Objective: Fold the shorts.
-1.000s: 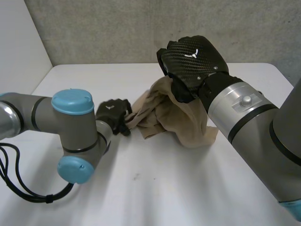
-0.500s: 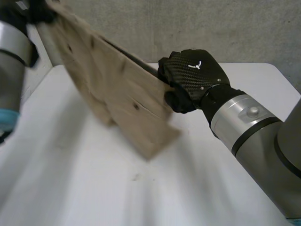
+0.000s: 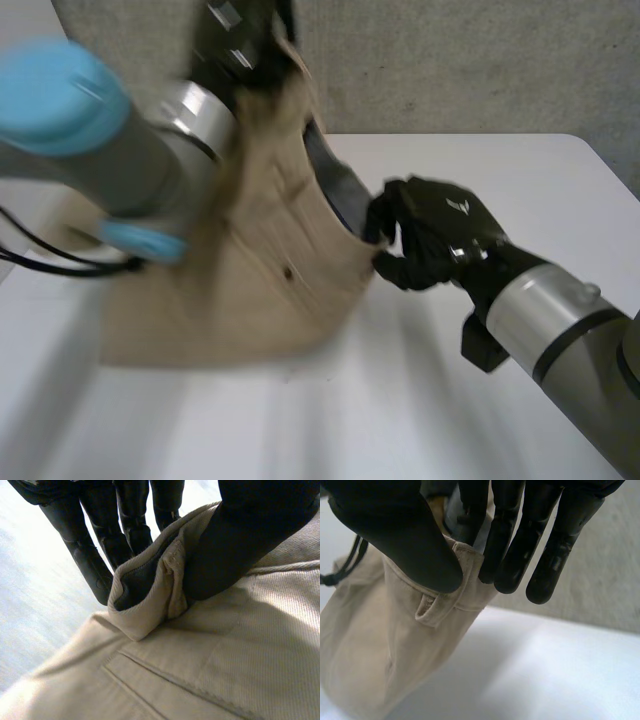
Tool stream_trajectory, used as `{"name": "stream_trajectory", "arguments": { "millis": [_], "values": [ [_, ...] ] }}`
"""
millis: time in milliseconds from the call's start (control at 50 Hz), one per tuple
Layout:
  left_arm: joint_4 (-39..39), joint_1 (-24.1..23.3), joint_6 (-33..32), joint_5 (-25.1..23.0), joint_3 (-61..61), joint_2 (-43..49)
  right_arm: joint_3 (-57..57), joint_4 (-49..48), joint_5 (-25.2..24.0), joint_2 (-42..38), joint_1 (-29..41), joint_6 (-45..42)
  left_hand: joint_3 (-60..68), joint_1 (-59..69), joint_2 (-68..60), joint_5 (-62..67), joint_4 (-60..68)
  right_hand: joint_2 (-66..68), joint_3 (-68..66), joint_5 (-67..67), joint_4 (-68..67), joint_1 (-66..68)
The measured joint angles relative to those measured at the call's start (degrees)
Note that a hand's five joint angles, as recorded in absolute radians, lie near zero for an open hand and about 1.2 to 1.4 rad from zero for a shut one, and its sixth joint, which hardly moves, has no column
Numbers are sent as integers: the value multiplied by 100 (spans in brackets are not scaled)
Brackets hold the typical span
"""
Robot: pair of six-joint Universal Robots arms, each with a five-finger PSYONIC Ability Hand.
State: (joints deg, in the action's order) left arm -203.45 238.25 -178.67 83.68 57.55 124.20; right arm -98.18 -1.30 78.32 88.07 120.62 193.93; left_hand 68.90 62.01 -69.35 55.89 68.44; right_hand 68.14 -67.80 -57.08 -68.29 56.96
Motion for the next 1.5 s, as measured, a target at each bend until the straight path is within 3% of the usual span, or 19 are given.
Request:
{"name": "stream_trajectory", "arguments": {
  "millis": [80,160,220,380,600,640,660,680,740,800,920,1000,1080,1140,1180,1380,1500],
  "values": [
    [-23,-199,0,-179,-138,585,-260,-80,-94,-12,-213,-2,0,0,0,0,0,0,0,0,0,0],
    [-72,-580,0,-554,-639,1733,-930,-287,-320,-32,-953,-21,0,0,0,0,0,0,0,0,0,17],
    [-77,-718,0,-636,-979,2092,-1088,-320,-402,-35,-1239,-44,0,0,0,0,4,0,0,0,0,17],
    [-68,-801,-25,-616,-1707,2329,-1243,-342,-701,-37,-1824,-92,0,0,0,0,20,0,0,0,0,17],
    [-75,-733,-148,-589,-1635,2018,-1174,-419,-807,-28,-1897,-105,-127,-178,127,-117,-108,-55,54,27,32,-20],
    [-79,-742,-163,-617,-1596,2017,-1158,-417,-790,-13,-1890,-122,-1778,-1919,1826,-1658,-1688,-1042,921,815,953,-756],
    [-82,-750,-172,-633,-1574,2028,-1151,-412,-772,-1,-1885,-153,-1778,-1919,1826,-1658,-1688,-1451,1421,1277,1454,-1185],
    [-89,-764,-188,-653,-1549,2049,-1142,-402,-737,16,-1881,-223,-4030,-4507,4115,-4064,-4115,-2950,2772,2586,2808,-2488],
    [-107,-795,-263,-675,-1493,2106,-1128,-383,-600,58,-1890,-494,-5550,-5126,5612,-5282,-5568,-5234,5181,5005,5225,-4401],
    [-117,-800,-391,-644,-1408,2079,-1105,-382,-422,104,-1950,-928,-5668,-5126,5770,-5317,-5679,-5560,5551,5294,5486,-4529],
    [-99,-769,-593,-464,-1114,1709,-984,-395,-277,149,-2061,-1891,-5668,-5126,5779,-5317,-5679,-5561,5551,5310,5486,-4529],
    [18,-620,-696,-153,-350,863,-840,-346,-421,147,-2095,-3315,-5668,-5126,5785,-5317,-5679,-5561,5551,5310,5486,-4529],
    [298,-444,-702,129,646,-75,-895,-241,-963,106,-2094,-4833,-5668,-5119,5785,-5317,-5679,-5562,5551,5310,5486,-4529],
    [405,-398,-699,213,925,-316,-930,-194,-1131,94,-2097,-5190,-5668,-5108,5785,-5317,-5679,-5562,5551,5310,5486,-4529],
    [838,-256,-685,528,1787,-1012,-1018,53,-1591,32,-2112,-5989,-5668,-5108,5782,-5318,-5679,-5270,5239,5096,5304,-4417],
    [2843,-65,-608,1432,3837,-2004,-948,742,-2118,-874,-2128,-6442,-5510,-4798,5535,-5292,-5433,-4153,4107,4131,4135,-3406],
    [3188,15,-532,1508,4514,-2173,-910,533,-2102,-1206,-2127,-6412,-5141,-4407,5177,-4819,-5067,-3862,3832,3869,3865,-3182]
  ]
}}
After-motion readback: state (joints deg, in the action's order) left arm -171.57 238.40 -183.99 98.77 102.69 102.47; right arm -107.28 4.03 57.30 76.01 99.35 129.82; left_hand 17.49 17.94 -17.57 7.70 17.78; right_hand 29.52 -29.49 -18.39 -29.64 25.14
